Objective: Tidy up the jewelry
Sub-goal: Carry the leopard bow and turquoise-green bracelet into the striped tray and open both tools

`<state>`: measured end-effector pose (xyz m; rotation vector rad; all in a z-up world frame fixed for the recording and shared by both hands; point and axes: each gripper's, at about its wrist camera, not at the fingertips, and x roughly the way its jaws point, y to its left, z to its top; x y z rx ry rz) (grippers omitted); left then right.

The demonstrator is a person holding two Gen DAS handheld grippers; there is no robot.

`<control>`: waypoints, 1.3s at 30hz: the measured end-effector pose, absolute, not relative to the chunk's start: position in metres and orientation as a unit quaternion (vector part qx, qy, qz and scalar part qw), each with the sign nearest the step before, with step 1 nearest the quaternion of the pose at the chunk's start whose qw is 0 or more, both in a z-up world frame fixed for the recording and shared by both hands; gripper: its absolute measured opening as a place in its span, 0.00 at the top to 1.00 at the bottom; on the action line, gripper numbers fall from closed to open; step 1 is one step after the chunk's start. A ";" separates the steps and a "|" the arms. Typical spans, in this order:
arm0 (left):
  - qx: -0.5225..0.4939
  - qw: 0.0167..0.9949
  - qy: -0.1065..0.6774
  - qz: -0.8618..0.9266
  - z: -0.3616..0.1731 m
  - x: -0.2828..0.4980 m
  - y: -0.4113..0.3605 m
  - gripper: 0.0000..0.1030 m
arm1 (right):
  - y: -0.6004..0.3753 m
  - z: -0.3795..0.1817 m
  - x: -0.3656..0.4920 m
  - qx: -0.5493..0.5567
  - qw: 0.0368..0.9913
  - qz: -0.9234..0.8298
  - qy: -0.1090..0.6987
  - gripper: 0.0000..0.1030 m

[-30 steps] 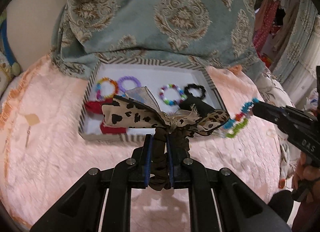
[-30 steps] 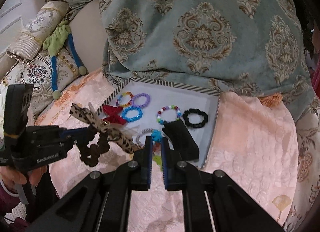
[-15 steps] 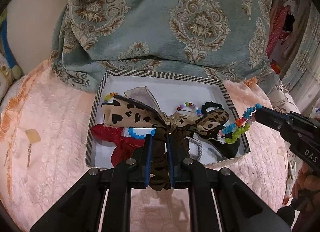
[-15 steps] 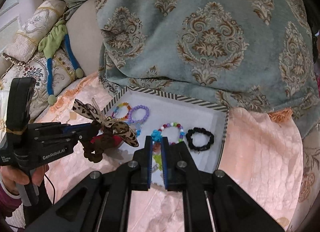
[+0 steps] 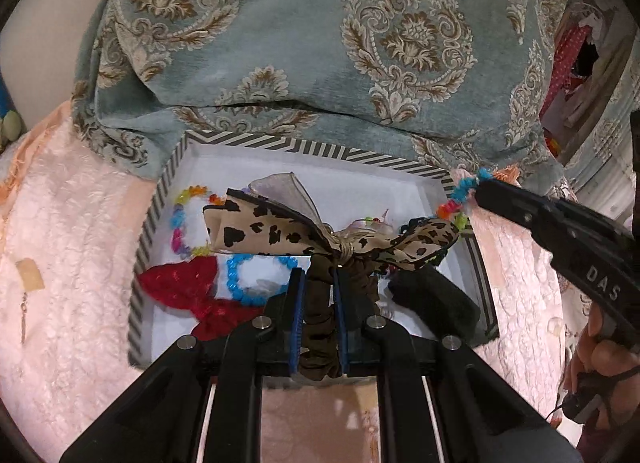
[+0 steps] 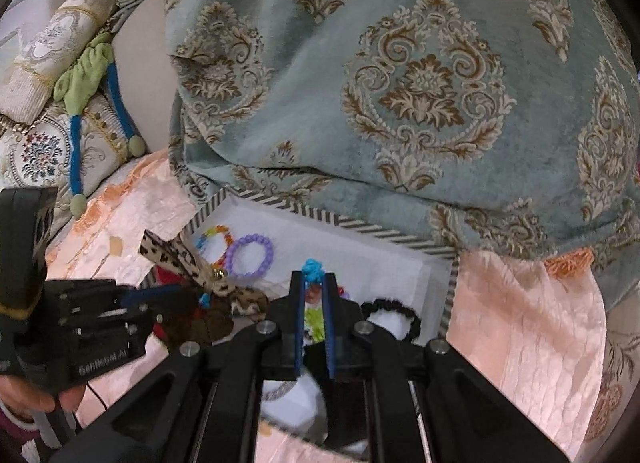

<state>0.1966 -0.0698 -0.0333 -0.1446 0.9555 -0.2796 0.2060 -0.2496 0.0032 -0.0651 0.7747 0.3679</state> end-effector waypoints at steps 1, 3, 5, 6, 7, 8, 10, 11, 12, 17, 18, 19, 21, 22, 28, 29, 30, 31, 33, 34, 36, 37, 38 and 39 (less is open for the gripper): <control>-0.070 0.875 0.459 -0.135 -0.034 0.200 -0.071 1.00 | -0.249 0.003 0.212 -0.033 0.910 0.175 0.376 0.92; -0.073 0.873 0.463 -0.135 -0.038 0.206 -0.073 1.00 | -0.248 0.002 0.222 -0.033 0.911 0.170 0.375 0.92; -0.074 0.871 0.467 -0.134 -0.043 0.211 -0.075 1.00 | -0.247 0.000 0.233 -0.030 0.912 0.165 0.376 0.92; -0.074 0.870 0.470 -0.132 -0.046 0.214 -0.076 1.00 | -0.247 -0.001 0.238 -0.029 0.912 0.163 0.376 0.92; -0.073 0.869 0.471 -0.131 -0.048 0.215 -0.076 1.00 | -0.246 -0.002 0.242 -0.028 0.912 0.161 0.377 0.92; -0.072 0.868 0.473 -0.130 -0.051 0.218 -0.076 1.00 | -0.244 -0.003 0.247 -0.029 0.912 0.160 0.378 0.92; -0.071 0.867 0.477 -0.125 -0.056 0.222 -0.076 1.00 | -0.240 -0.006 0.258 -0.033 0.911 0.157 0.381 0.92; -0.071 0.866 0.479 -0.124 -0.059 0.224 -0.076 1.00 | -0.238 -0.008 0.263 -0.034 0.910 0.157 0.382 0.92; -0.070 0.866 0.480 -0.122 -0.062 0.227 -0.075 1.00 | -0.237 -0.009 0.268 -0.034 0.910 0.156 0.383 0.92; -0.073 0.863 0.487 -0.114 -0.072 0.236 -0.073 1.00 | -0.236 -0.014 0.285 -0.021 0.911 0.153 0.383 0.92; -0.073 0.862 0.489 -0.112 -0.075 0.237 -0.073 1.00 | -0.238 -0.016 0.287 -0.021 0.910 0.151 0.385 0.92; -0.073 0.861 0.490 -0.112 -0.077 0.238 -0.073 1.00 | -0.240 -0.019 0.290 -0.022 0.909 0.146 0.389 0.92; -0.069 0.861 0.491 -0.111 -0.080 0.239 -0.073 1.00 | -0.246 -0.029 0.295 -0.028 0.906 0.135 0.400 0.92; -0.068 0.861 0.491 -0.111 -0.080 0.239 -0.074 1.00 | -0.249 -0.034 0.296 -0.028 0.904 0.130 0.406 0.92; -0.067 0.859 0.496 -0.111 -0.085 0.243 -0.077 1.00 | -0.278 -0.062 0.300 -0.016 0.895 0.097 0.435 0.92; -0.069 0.857 0.497 -0.112 -0.087 0.244 -0.078 1.00 | -0.281 -0.067 0.301 -0.014 0.893 0.092 0.440 0.92; -0.071 0.856 0.499 -0.113 -0.088 0.245 -0.079 1.00 | -0.284 -0.071 0.303 -0.013 0.892 0.087 0.444 0.92; -0.071 0.855 0.500 -0.113 -0.089 0.247 -0.080 1.00 | -0.287 -0.075 0.303 -0.011 0.891 0.083 0.447 0.92; -0.072 0.854 0.502 -0.115 -0.090 0.248 -0.083 1.00 | -0.289 -0.080 0.305 -0.004 0.888 0.080 0.452 0.92; -0.072 0.854 0.503 -0.115 -0.091 0.249 -0.084 1.00 | -0.289 -0.082 0.305 -0.002 0.888 0.081 0.453 0.92; -0.070 0.852 0.507 -0.116 -0.094 0.250 -0.088 1.00 | -0.286 -0.086 0.306 -0.008 0.887 0.081 0.455 0.92; -0.068 0.851 0.508 -0.116 -0.095 0.250 -0.089 1.00 | -0.284 -0.088 0.306 -0.011 0.886 0.082 0.455 0.92; -0.066 0.850 0.510 -0.116 -0.097 0.250 -0.090 1.00 | -0.283 -0.090 0.307 -0.013 0.886 0.083 0.457 0.92; -0.065 0.849 0.512 -0.117 -0.097 0.250 -0.091 1.00 | -0.282 -0.091 0.307 -0.015 0.885 0.082 0.458 0.92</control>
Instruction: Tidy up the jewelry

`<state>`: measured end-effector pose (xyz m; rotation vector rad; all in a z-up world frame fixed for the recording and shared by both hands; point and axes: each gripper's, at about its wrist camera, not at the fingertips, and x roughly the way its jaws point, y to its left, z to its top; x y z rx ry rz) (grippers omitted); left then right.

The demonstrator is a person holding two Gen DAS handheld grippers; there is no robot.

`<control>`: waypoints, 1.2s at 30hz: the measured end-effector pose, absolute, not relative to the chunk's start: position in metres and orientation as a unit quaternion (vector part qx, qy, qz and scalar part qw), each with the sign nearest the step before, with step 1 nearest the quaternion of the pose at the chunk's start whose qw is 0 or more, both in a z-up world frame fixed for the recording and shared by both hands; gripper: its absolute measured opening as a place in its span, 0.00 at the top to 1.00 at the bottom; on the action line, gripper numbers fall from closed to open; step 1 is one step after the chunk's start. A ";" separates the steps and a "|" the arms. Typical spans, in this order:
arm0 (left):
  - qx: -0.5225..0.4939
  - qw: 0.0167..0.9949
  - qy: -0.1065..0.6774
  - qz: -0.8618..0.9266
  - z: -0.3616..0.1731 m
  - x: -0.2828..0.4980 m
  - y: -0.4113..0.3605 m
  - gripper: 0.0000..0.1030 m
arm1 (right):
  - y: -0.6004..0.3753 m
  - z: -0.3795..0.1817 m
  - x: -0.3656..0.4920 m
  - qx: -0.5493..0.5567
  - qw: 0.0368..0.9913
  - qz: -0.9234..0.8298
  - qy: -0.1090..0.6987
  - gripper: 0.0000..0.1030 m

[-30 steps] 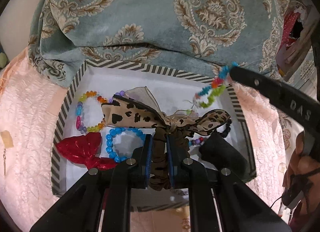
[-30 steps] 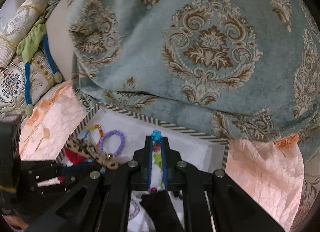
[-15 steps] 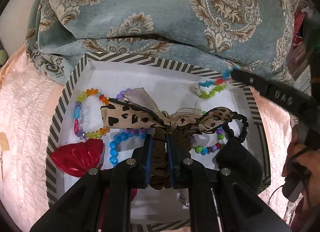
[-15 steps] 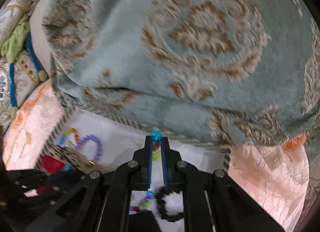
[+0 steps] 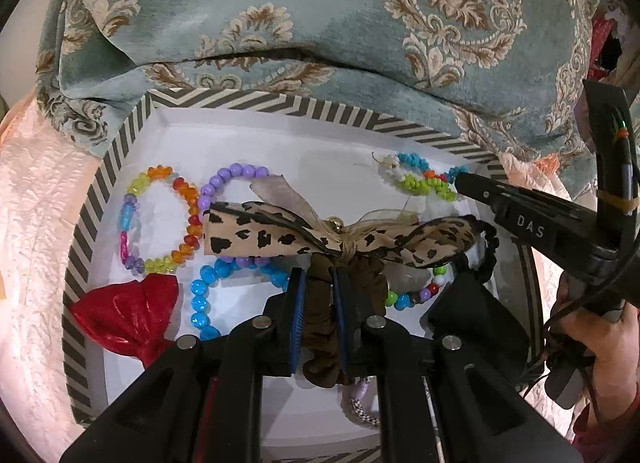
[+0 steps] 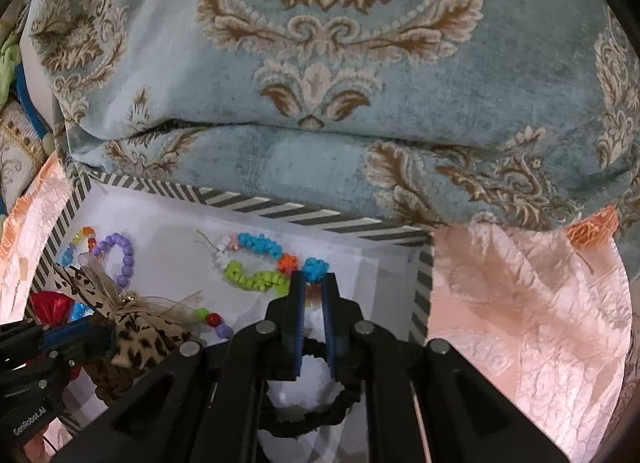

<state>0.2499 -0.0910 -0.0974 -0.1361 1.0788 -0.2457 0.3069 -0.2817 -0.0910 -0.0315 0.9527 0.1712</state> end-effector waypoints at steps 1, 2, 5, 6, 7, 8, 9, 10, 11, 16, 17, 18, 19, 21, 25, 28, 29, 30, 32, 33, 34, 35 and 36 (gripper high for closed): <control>-0.063 0.848 0.513 -0.117 -0.098 0.249 -0.091 1.00 | -0.281 -0.092 0.306 -0.017 0.885 0.080 0.457 0.92; -0.060 0.848 0.513 -0.117 -0.097 0.248 -0.091 1.00 | -0.281 -0.093 0.306 -0.019 0.886 0.076 0.458 0.92; -0.049 0.852 0.508 -0.112 -0.095 0.246 -0.092 1.00 | -0.287 -0.097 0.304 -0.018 0.883 0.059 0.464 0.89; -0.045 0.853 0.508 -0.108 -0.095 0.245 -0.092 0.98 | -0.287 -0.099 0.305 -0.018 0.882 0.057 0.467 0.86; -0.044 0.854 0.508 -0.106 -0.095 0.244 -0.092 0.94 | -0.287 -0.101 0.305 -0.018 0.881 0.056 0.470 0.85; -0.043 0.855 0.506 -0.102 -0.094 0.244 -0.091 0.89 | -0.289 -0.101 0.303 -0.017 0.880 0.057 0.472 0.83; -0.041 0.857 0.504 -0.098 -0.094 0.242 -0.091 0.86 | -0.289 -0.102 0.301 -0.016 0.880 0.058 0.472 0.82; -0.040 0.859 0.502 -0.095 -0.093 0.242 -0.090 0.82 | -0.289 -0.101 0.299 -0.015 0.880 0.060 0.470 0.81; -0.038 0.860 0.501 -0.092 -0.092 0.241 -0.090 0.81 | -0.288 -0.100 0.296 -0.013 0.881 0.062 0.468 0.78; -0.040 0.863 0.497 -0.086 -0.089 0.234 -0.088 0.81 | -0.287 -0.092 0.283 0.000 0.886 0.068 0.459 0.68; -0.042 0.864 0.494 -0.083 -0.087 0.232 -0.087 0.81 | -0.286 -0.089 0.279 0.004 0.888 0.071 0.455 0.67; -0.043 0.865 0.492 -0.081 -0.086 0.230 -0.086 0.81 | -0.285 -0.086 0.275 0.007 0.889 0.072 0.451 0.67; -0.044 0.866 0.491 -0.081 -0.084 0.228 -0.086 0.81 | -0.285 -0.083 0.271 0.010 0.891 0.075 0.447 0.67; -0.041 0.868 0.489 -0.080 -0.081 0.223 -0.085 0.81 | -0.285 -0.078 0.260 0.013 0.895 0.080 0.439 0.63; -0.036 0.875 0.476 -0.073 -0.073 0.211 -0.086 0.81 | -0.288 -0.068 0.234 0.027 0.901 0.082 0.425 0.60; -0.042 0.877 0.473 -0.072 -0.069 0.200 -0.086 0.81 | -0.286 -0.064 0.216 0.026 0.905 0.082 0.416 0.60; -0.043 0.877 0.473 -0.072 -0.069 0.197 -0.086 0.81 | -0.285 -0.062 0.210 0.028 0.907 0.084 0.412 0.60; -0.043 0.877 0.473 -0.071 -0.068 0.193 -0.086 0.81 | -0.284 -0.060 0.202 0.031 0.909 0.084 0.406 0.60; -0.039 0.880 0.469 -0.066 -0.066 0.185 -0.086 0.81 | -0.279 -0.061 0.191 0.036 0.913 0.082 0.398 0.60; -0.037 0.881 0.467 -0.063 -0.065 0.181 -0.085 0.81 | -0.277 -0.059 0.185 0.037 0.914 0.082 0.395 0.60; -0.037 0.882 0.466 -0.061 -0.064 0.177 -0.084 0.81 | -0.277 -0.059 0.179 0.038 0.915 0.081 0.394 0.60; -0.036 0.883 0.464 -0.058 -0.063 0.173 -0.083 0.81 | -0.275 -0.058 0.171 0.037 0.916 0.079 0.392 0.60; -0.033 0.885 0.461 -0.053 -0.062 0.169 -0.082 0.81 | -0.276 -0.058 0.165 0.037 0.917 0.077 0.390 0.60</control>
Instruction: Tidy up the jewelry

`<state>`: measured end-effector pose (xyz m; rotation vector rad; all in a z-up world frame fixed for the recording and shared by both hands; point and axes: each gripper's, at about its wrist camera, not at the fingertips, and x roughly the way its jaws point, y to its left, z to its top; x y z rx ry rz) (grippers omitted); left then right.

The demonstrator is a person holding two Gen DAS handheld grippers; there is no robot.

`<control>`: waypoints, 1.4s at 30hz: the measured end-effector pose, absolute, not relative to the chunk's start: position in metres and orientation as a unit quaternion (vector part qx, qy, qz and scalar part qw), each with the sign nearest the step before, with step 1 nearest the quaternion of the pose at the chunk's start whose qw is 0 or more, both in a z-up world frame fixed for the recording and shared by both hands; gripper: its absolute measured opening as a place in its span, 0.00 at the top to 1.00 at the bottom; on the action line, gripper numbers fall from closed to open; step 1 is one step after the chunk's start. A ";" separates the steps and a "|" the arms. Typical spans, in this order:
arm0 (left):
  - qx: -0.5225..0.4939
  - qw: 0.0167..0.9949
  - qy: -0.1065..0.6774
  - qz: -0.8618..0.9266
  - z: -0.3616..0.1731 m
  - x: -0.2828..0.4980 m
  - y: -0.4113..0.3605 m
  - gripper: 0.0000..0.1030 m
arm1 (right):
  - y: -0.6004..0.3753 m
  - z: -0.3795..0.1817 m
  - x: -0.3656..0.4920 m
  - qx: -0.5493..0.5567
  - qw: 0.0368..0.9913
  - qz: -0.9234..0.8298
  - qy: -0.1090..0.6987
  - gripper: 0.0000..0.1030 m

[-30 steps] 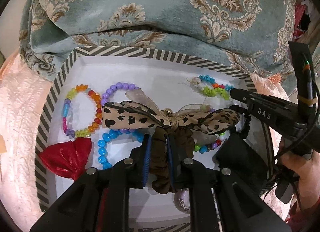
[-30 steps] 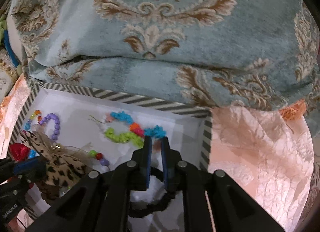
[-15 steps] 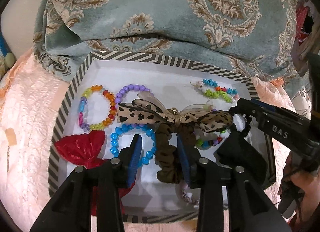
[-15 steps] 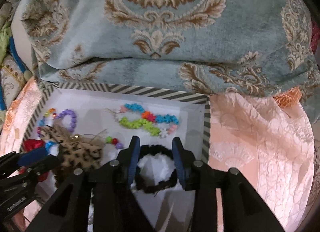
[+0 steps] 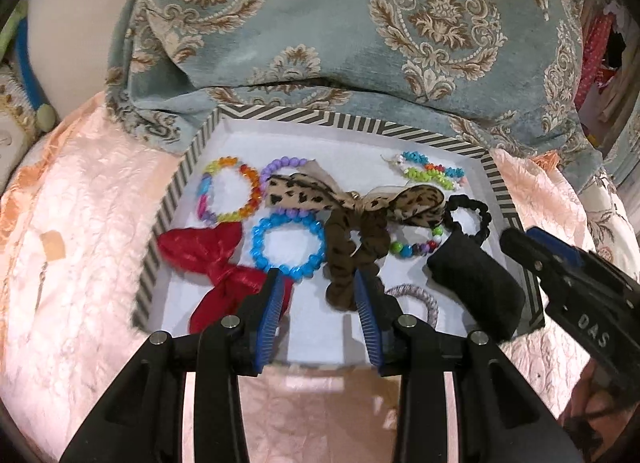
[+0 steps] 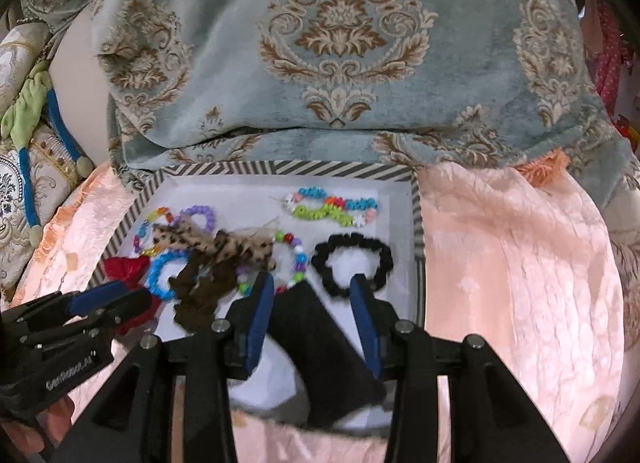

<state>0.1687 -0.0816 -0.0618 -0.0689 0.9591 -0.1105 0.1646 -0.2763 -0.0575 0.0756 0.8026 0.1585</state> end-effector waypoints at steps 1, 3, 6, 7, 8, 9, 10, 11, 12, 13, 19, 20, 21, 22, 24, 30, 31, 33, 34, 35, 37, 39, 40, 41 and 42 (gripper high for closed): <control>-0.031 0.887 0.458 -0.049 -0.060 0.165 -0.080 0.81 | -0.276 -0.057 0.159 0.037 0.918 0.076 0.388 0.60; -0.026 0.892 0.450 -0.042 -0.057 0.157 -0.078 0.81 | -0.273 -0.056 0.148 0.041 0.918 0.078 0.386 0.59; -0.009 0.898 0.438 -0.031 -0.050 0.145 -0.078 0.81 | -0.267 -0.055 0.134 0.034 0.920 0.077 0.383 0.57; -0.002 0.901 0.432 -0.028 -0.047 0.140 -0.078 0.81 | -0.264 -0.054 0.129 0.030 0.921 0.077 0.381 0.57; 0.003 0.904 0.427 -0.025 -0.044 0.135 -0.077 0.81 | -0.262 -0.052 0.123 0.029 0.922 0.077 0.379 0.57; 0.007 0.907 0.421 -0.020 -0.041 0.131 -0.077 0.81 | -0.260 -0.051 0.119 0.030 0.923 0.079 0.377 0.57; 0.008 0.908 0.418 -0.018 -0.039 0.128 -0.076 0.81 | -0.259 -0.049 0.114 0.030 0.924 0.080 0.374 0.57; 0.006 0.908 0.418 -0.019 -0.037 0.124 -0.074 0.81 | -0.257 -0.048 0.110 0.028 0.925 0.079 0.372 0.57; 0.002 0.909 0.417 -0.019 -0.035 0.121 -0.073 0.81 | -0.255 -0.046 0.106 0.024 0.926 0.077 0.369 0.56; -0.001 0.909 0.417 -0.018 -0.033 0.119 -0.072 0.81 | -0.253 -0.045 0.103 0.022 0.927 0.075 0.367 0.55; -0.009 0.915 0.404 -0.009 -0.022 0.103 -0.065 0.81 | -0.250 -0.037 0.084 0.031 0.930 0.076 0.359 0.50; -0.009 0.916 0.402 -0.007 -0.020 0.101 -0.064 0.81 | -0.248 -0.036 0.081 0.027 0.930 0.072 0.359 0.50; -0.007 0.917 0.399 -0.006 -0.018 0.098 -0.064 0.81 | -0.247 -0.036 0.079 0.023 0.930 0.070 0.359 0.50; -0.006 0.918 0.397 -0.004 -0.016 0.096 -0.064 0.81 | -0.246 -0.035 0.077 0.020 0.930 0.068 0.360 0.50; -0.004 0.920 0.391 -0.002 -0.013 0.092 -0.063 0.81 | -0.245 -0.034 0.072 0.021 0.931 0.069 0.359 0.50; 0.006 0.930 0.367 0.014 -0.002 0.079 -0.062 0.81 | -0.245 -0.025 0.061 0.021 0.935 0.064 0.347 0.46; 0.008 0.931 0.365 0.016 -0.001 0.077 -0.061 0.81 | -0.245 -0.024 0.059 0.022 0.936 0.065 0.346 0.46; 0.006 0.930 0.366 0.015 0.001 0.075 -0.060 0.81 | -0.244 -0.023 0.057 0.022 0.936 0.066 0.345 0.45; 0.002 0.931 0.366 0.014 0.002 0.074 -0.059 0.81 | -0.244 -0.023 0.056 0.023 0.936 0.067 0.345 0.45; 0.002 0.931 0.365 0.015 0.002 0.073 -0.058 0.81 | -0.244 -0.022 0.055 0.024 0.936 0.068 0.345 0.45; 0.003 0.932 0.363 0.018 0.003 0.072 -0.057 0.81 | -0.245 -0.022 0.054 0.028 0.936 0.068 0.345 0.44; 0.003 0.931 0.364 0.017 0.004 0.071 -0.057 0.81 | -0.245 -0.021 0.053 0.028 0.935 0.069 0.345 0.44; 0.004 0.931 0.364 0.017 0.004 0.070 -0.057 0.81 | -0.245 -0.021 0.053 0.027 0.936 0.070 0.345 0.44; 0.004 0.931 0.365 0.017 0.004 0.070 -0.057 0.81 | -0.244 -0.021 0.052 0.026 0.936 0.071 0.345 0.44; 0.004 0.930 0.366 0.017 0.004 0.069 -0.057 0.81 | -0.244 -0.020 0.051 0.024 0.936 0.072 0.344 0.44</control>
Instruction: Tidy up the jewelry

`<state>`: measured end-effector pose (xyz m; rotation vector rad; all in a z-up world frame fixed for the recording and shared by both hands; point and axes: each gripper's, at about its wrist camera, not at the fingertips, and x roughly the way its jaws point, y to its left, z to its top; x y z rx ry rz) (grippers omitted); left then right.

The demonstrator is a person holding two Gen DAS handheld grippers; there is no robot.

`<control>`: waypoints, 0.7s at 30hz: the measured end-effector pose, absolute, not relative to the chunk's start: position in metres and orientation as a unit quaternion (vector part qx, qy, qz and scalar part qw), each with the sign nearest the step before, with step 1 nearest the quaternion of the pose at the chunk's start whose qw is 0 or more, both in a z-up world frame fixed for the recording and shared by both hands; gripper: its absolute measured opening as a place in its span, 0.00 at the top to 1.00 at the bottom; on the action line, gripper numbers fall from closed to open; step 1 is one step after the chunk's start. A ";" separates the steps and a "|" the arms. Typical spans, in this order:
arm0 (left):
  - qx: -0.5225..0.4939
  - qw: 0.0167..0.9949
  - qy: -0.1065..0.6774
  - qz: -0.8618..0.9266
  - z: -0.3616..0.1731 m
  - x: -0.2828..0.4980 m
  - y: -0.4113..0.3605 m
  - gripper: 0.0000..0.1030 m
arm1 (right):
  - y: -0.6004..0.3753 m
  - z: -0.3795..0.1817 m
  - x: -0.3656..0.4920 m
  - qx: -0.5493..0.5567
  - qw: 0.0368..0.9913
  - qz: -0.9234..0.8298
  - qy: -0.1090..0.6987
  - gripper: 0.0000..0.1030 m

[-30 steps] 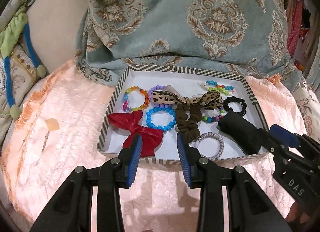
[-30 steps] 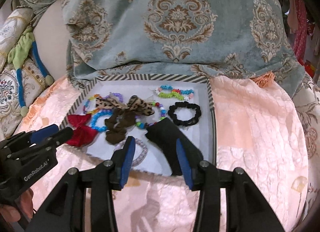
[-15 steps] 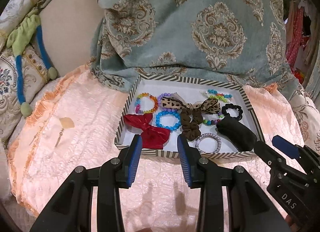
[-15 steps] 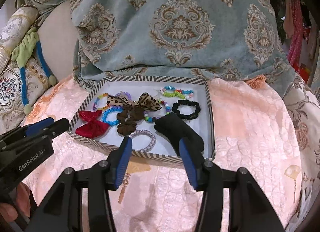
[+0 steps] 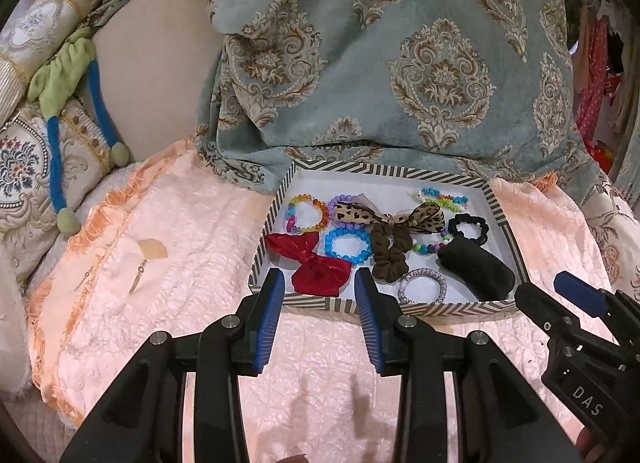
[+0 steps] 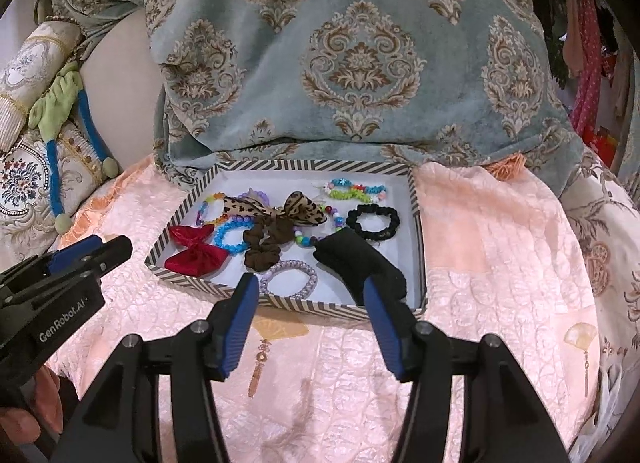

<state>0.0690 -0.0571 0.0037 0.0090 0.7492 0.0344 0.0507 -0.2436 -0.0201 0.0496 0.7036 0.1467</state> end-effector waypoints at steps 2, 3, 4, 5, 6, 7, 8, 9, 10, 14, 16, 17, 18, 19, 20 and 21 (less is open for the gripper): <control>0.005 0.931 0.366 0.017 0.004 0.067 -0.057 0.81 | -0.242 -0.020 0.050 0.020 0.936 0.074 0.344 0.44; 0.005 0.931 0.366 0.018 0.004 0.067 -0.058 0.81 | -0.241 -0.020 0.050 0.019 0.936 0.074 0.344 0.44; 0.006 0.931 0.366 0.018 0.004 0.067 -0.058 0.81 | -0.241 -0.020 0.050 0.018 0.936 0.074 0.345 0.44; 0.006 0.931 0.366 0.018 0.004 0.067 -0.057 0.81 | -0.241 -0.020 0.050 0.018 0.935 0.074 0.345 0.44; 0.007 0.931 0.365 0.019 0.004 0.067 -0.057 0.81 | -0.241 -0.021 0.050 0.019 0.935 0.074 0.346 0.44; 0.007 0.931 0.365 0.020 0.005 0.066 -0.056 0.81 | -0.241 -0.021 0.050 0.021 0.935 0.074 0.347 0.44; 0.007 0.931 0.364 0.020 0.005 0.066 -0.056 0.81 | -0.241 -0.022 0.050 0.022 0.934 0.074 0.348 0.44; 0.006 0.931 0.364 0.019 0.005 0.066 -0.055 0.81 | -0.241 -0.022 0.051 0.022 0.934 0.074 0.349 0.44; 0.007 0.931 0.364 0.019 0.005 0.065 -0.055 0.81 | -0.241 -0.023 0.051 0.021 0.933 0.074 0.351 0.44; 0.008 0.931 0.364 0.018 0.005 0.065 -0.055 0.81 | -0.241 -0.023 0.052 0.020 0.933 0.075 0.352 0.44; 0.010 0.931 0.364 0.018 0.005 0.065 -0.055 0.81 | -0.241 -0.023 0.051 0.020 0.933 0.074 0.352 0.44; 0.011 0.931 0.365 0.018 0.005 0.065 -0.056 0.81 | -0.241 -0.023 0.052 0.020 0.933 0.074 0.352 0.44; 0.010 0.931 0.365 0.019 0.005 0.065 -0.055 0.81 | -0.241 -0.023 0.052 0.020 0.933 0.074 0.353 0.44; 0.010 0.930 0.366 0.019 0.005 0.066 -0.055 0.81 | -0.241 -0.024 0.052 0.020 0.932 0.074 0.353 0.44; 0.011 0.930 0.366 0.019 0.005 0.067 -0.055 0.81 | -0.240 -0.024 0.053 0.020 0.932 0.074 0.354 0.44; 0.013 0.930 0.366 0.020 0.004 0.067 -0.055 0.81 | -0.240 -0.024 0.053 0.020 0.932 0.075 0.355 0.44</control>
